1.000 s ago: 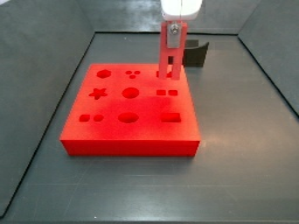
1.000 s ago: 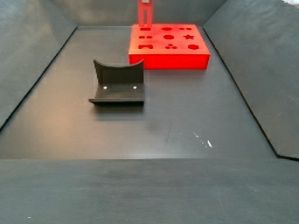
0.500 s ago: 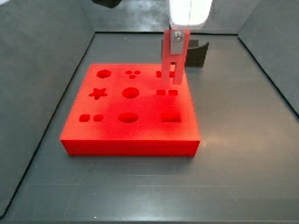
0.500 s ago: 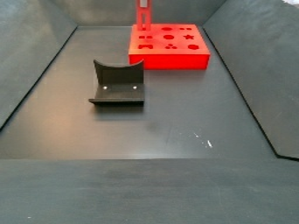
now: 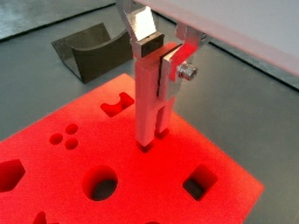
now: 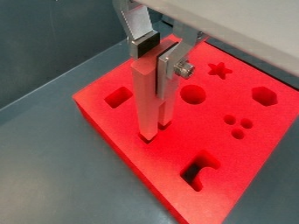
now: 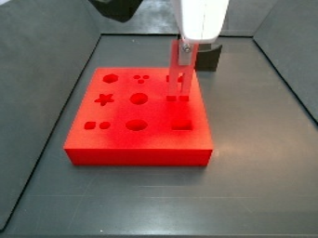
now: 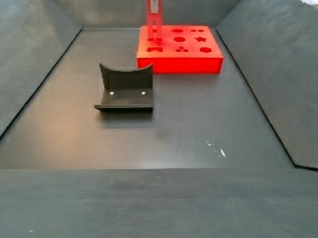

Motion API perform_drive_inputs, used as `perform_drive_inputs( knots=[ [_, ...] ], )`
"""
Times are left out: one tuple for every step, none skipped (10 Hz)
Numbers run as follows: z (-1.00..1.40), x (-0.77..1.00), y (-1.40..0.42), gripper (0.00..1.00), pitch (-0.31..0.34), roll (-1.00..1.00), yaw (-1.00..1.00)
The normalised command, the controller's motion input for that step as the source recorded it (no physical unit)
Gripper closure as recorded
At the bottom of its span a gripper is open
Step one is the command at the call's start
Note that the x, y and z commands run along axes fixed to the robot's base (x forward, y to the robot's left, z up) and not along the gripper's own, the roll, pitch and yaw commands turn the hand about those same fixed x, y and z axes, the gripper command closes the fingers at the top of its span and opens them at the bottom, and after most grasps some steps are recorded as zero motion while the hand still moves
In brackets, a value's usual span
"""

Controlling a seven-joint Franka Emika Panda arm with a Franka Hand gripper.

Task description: Insert the double-square object.

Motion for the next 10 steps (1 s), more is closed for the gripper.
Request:
perform_drive_inputs(
  knots=[
    [-0.13, 0.08, -0.07, 1.00, 0.000, 0.06, 0.00],
    [-0.13, 0.02, -0.01, 1.00, 0.014, 0.12, -0.02],
    [-0.11, 0.07, 0.00, 1.00, 0.063, 0.13, -0.15],
    [-0.10, 0.12, 0.00, 1.00, 0.083, 0.12, -0.20],
    [-0.09, 0.13, 0.00, 1.00, 0.081, 0.11, -0.18],
    [-0.08, 0.09, -0.02, 1.00, 0.060, 0.09, -0.14],
    [-0.07, 0.01, -0.07, 1.00, 0.027, 0.04, -0.05],
    [-0.05, 0.00, -0.06, 1.00, 0.000, 0.02, 0.00],
    [-0.01, -0.10, -0.05, 1.00, 0.000, 0.03, 0.00],
    [0.00, -0.05, -0.09, 1.00, 0.000, 0.03, 0.00]
  ],
)
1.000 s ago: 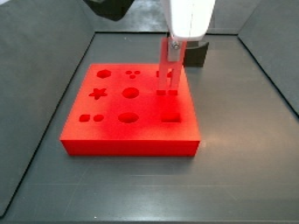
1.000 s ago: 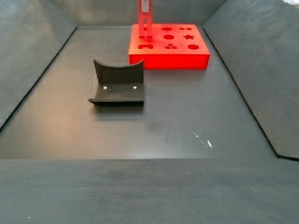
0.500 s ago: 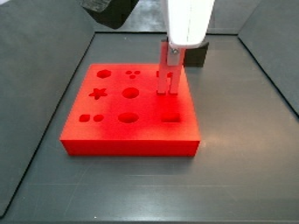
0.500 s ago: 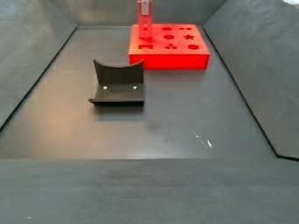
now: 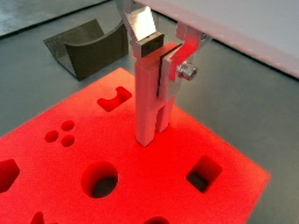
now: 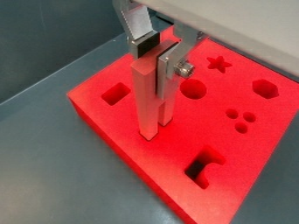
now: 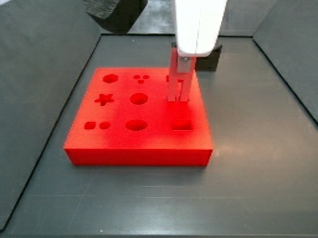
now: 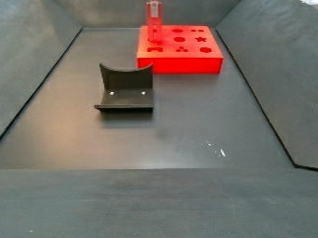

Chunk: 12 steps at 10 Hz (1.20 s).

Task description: Insert the double-square object.

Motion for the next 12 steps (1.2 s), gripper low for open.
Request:
perform_drive_inputs(
  knots=[
    [-0.08, 0.00, -0.05, 1.00, 0.000, 0.06, 0.00],
    [-0.15, 0.09, 0.00, 1.00, 0.007, 0.06, 0.00],
    [-0.28, 0.08, 0.00, 1.00, 0.000, 0.04, 0.00],
    [-0.45, 0.10, 0.00, 1.00, 0.000, 0.00, 0.00],
    [-0.53, 0.11, 0.01, 1.00, -0.011, 0.00, 0.00],
    [-0.59, 0.12, 0.02, 1.00, -0.013, 0.00, 0.00],
    [-0.58, 0.13, 0.02, 1.00, -0.014, 0.00, 0.00],
    [-0.53, 0.10, 0.00, 1.00, -0.013, 0.00, 0.00],
    [-0.40, 0.00, 0.00, 1.00, -0.021, 0.00, 0.00],
    [-0.17, 0.00, 0.00, 1.00, 0.000, 0.01, 0.00],
    [0.04, 0.00, 0.00, 1.00, 0.000, 0.00, 0.00],
    [0.00, 0.00, 0.00, 1.00, 0.000, 0.00, 0.00]
  ],
)
